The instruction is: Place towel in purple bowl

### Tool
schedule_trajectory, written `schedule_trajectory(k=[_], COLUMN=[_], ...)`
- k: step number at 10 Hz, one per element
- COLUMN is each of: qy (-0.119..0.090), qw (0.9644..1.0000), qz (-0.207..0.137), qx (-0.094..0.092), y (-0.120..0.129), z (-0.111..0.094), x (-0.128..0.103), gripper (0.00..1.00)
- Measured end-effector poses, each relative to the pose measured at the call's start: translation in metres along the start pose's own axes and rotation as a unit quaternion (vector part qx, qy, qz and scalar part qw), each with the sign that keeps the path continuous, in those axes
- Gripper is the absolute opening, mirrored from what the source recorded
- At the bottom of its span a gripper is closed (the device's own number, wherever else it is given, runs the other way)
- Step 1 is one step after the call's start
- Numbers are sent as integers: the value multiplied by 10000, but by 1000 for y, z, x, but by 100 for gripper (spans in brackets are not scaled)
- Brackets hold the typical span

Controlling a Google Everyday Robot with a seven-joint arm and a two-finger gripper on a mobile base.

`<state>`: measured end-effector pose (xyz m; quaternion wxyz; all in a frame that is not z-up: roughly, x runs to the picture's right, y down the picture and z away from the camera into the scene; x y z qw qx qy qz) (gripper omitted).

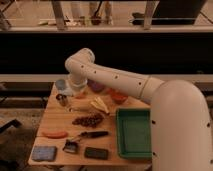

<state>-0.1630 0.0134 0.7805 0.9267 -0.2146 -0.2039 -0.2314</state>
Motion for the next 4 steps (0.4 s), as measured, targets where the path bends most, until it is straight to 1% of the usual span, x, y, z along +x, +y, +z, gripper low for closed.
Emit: schedule_trajectory(k=[2, 3, 4], qy=[-43, -9, 7], qw=[9998, 9993, 9989], qz=[138, 254, 305], qx=[165, 287, 344], y=[4, 7, 8], z=[-2, -3, -4], x=[-4, -1, 0], gripper=[3, 3, 3])
